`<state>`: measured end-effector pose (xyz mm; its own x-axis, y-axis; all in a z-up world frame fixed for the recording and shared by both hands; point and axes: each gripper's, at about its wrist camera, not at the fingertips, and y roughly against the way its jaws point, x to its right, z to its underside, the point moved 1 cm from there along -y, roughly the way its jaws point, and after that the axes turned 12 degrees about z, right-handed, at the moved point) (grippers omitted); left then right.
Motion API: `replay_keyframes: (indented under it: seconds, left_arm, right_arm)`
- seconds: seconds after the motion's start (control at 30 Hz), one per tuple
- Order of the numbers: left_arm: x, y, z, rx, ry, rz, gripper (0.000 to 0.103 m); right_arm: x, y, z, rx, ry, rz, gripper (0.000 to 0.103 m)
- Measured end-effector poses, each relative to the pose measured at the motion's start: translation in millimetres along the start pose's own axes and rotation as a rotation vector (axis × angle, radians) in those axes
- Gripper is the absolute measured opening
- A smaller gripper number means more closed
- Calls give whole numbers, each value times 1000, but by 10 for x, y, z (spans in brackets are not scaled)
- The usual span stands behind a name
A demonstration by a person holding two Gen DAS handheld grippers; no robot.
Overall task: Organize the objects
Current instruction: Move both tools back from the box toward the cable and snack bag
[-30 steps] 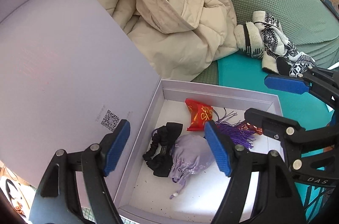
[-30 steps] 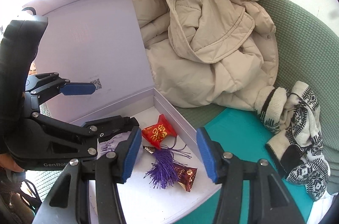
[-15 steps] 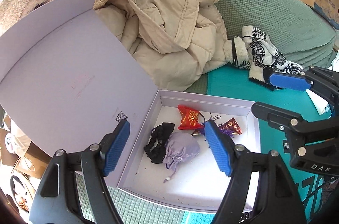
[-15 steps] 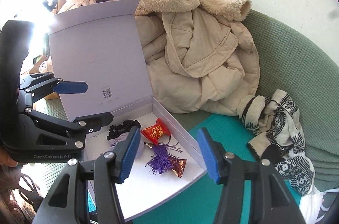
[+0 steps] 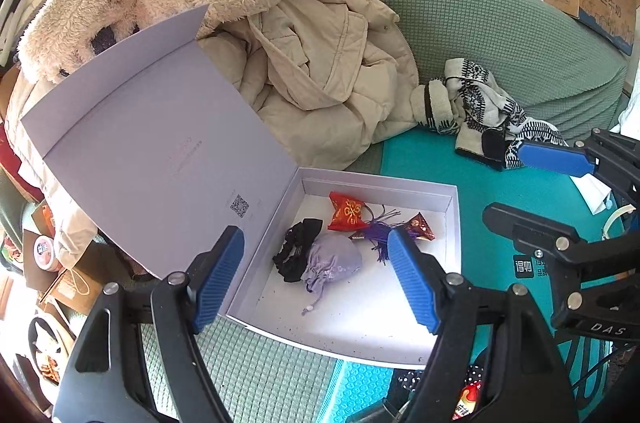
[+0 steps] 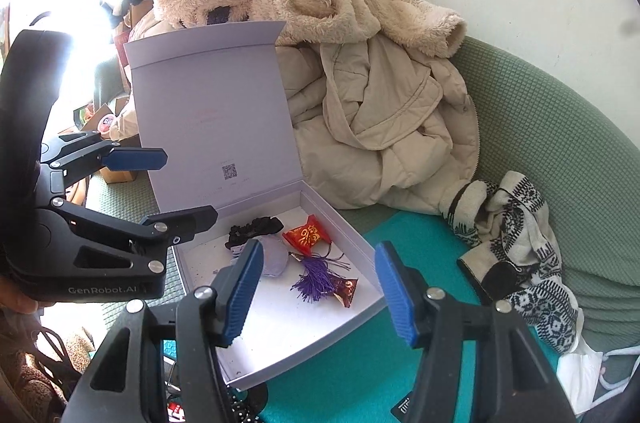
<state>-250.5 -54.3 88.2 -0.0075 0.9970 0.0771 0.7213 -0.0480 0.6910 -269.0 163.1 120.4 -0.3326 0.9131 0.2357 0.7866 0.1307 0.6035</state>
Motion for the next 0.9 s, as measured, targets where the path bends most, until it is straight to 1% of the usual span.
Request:
replay_keyframes:
  seconds: [0.17,0.27,0.4,0.77,0.9]
  left_arm:
    - [149,108,134,-11,-21,4,73]
    - [226,138,210,-19,-24,18,73]
    - [322,189,338,-30,-27,17,73]
    - [432,315,683,-53,8,35,73]
    - [415,362,818,-55,29,42,73]
  right_arm:
    - [-18,97,115,-17,-12,-4,59]
    - [-38,139,227,-35,-21,-16,59]
    - [-70,185,373,-52,-23,-21,59]
    - [-61,241,751,-110,-63,-31,59]
    - [-90,229,912,-138,-76,-52,59]
